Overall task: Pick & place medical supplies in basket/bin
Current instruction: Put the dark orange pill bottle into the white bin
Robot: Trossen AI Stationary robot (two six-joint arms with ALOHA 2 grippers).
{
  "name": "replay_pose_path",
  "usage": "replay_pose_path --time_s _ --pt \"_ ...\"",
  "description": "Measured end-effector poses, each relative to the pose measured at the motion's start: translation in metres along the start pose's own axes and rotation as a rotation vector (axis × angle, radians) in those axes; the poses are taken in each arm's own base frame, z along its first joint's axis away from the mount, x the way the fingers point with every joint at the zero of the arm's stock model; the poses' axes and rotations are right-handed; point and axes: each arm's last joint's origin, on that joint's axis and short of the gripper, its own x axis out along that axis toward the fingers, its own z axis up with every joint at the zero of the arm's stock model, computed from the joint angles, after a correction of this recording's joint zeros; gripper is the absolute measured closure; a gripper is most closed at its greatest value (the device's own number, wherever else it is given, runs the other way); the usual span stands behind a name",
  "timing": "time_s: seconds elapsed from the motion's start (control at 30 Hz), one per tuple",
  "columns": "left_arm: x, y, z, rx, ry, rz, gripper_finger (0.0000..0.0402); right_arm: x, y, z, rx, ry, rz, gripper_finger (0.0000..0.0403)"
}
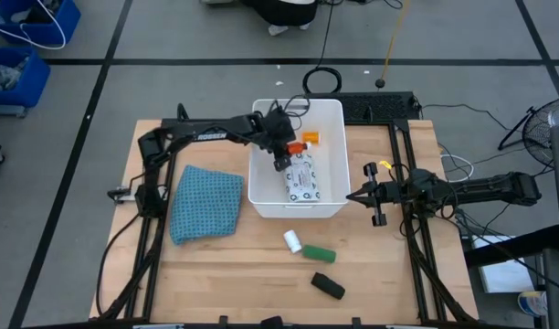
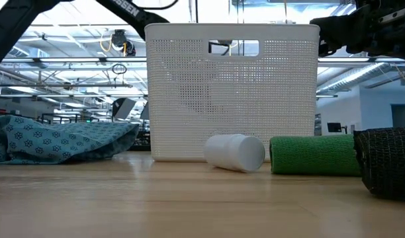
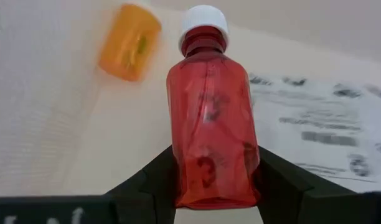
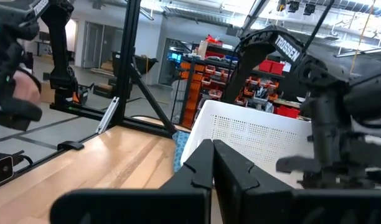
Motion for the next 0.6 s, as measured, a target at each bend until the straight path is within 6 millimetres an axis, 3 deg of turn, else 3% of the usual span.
replay_pose_path --time_s 0.2,0.6 --pt "0.023 0.001 -0.011 -0.004 0.069 0.012 0.0245 0.0 0.0 0.0 0.001 -0.002 0.0 0.0403" --pt "0.025 0.002 -0.013 0.007 0.09 0.02 0.0208 0.0 0.0 0.0 0.002 -0.004 -0.001 0.0403"
